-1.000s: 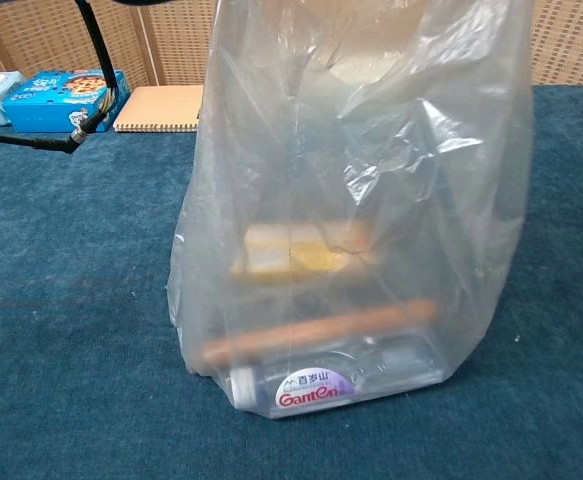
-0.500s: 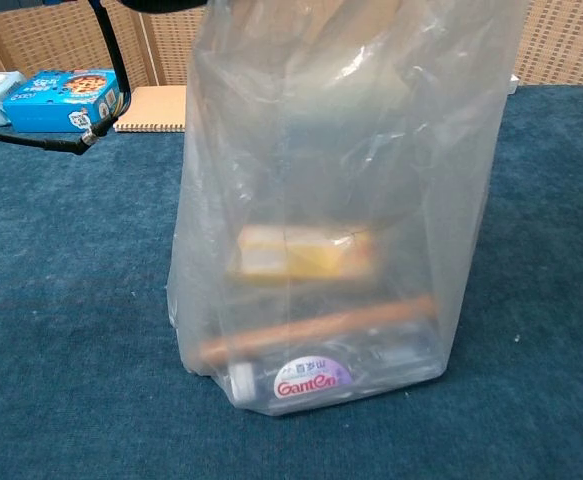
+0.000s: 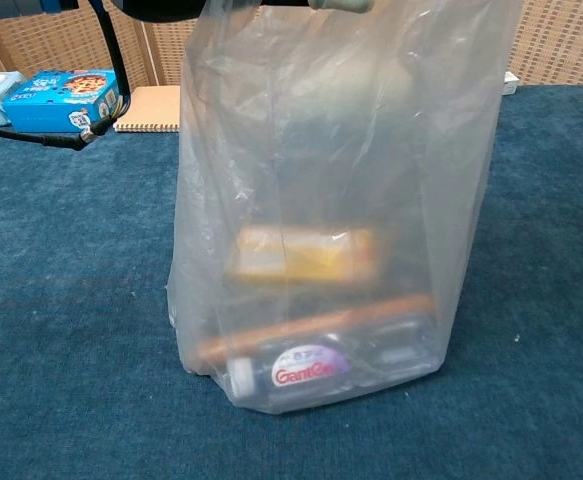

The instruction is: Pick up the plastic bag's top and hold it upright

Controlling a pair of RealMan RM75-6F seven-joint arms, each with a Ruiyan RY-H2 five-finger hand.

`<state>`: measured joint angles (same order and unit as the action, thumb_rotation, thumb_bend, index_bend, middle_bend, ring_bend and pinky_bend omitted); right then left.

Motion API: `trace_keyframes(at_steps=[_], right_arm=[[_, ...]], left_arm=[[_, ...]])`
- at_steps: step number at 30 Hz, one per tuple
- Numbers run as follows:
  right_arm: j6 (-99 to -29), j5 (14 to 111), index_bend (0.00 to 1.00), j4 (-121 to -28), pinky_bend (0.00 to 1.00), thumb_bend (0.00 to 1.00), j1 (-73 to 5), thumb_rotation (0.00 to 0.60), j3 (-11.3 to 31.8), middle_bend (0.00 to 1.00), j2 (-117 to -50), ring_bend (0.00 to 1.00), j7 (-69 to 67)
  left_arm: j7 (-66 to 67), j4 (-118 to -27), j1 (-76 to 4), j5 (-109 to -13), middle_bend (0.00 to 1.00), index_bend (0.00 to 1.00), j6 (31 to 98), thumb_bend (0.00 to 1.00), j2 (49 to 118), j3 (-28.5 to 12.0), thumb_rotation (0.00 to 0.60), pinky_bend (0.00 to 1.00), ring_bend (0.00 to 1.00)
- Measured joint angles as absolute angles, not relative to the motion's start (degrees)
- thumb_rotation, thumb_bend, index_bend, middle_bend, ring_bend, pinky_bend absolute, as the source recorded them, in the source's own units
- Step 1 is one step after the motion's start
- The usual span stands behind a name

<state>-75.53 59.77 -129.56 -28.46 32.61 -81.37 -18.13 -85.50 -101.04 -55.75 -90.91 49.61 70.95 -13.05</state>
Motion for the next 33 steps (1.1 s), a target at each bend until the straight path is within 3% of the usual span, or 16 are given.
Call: trace_keyframes(at_steps=[33], right_arm=[[-75.07,44.94,0.4,-127.28,0.07,0.08,-39.51,0.6,39.37,0.26,-82.74,0.12,-8.27]], left_arm=[[-88.93,-98.93,-61.41,-92.54,0.38,0.37,49.65,0.26,73.68,-10.84,0.0,0.31,0.33]])
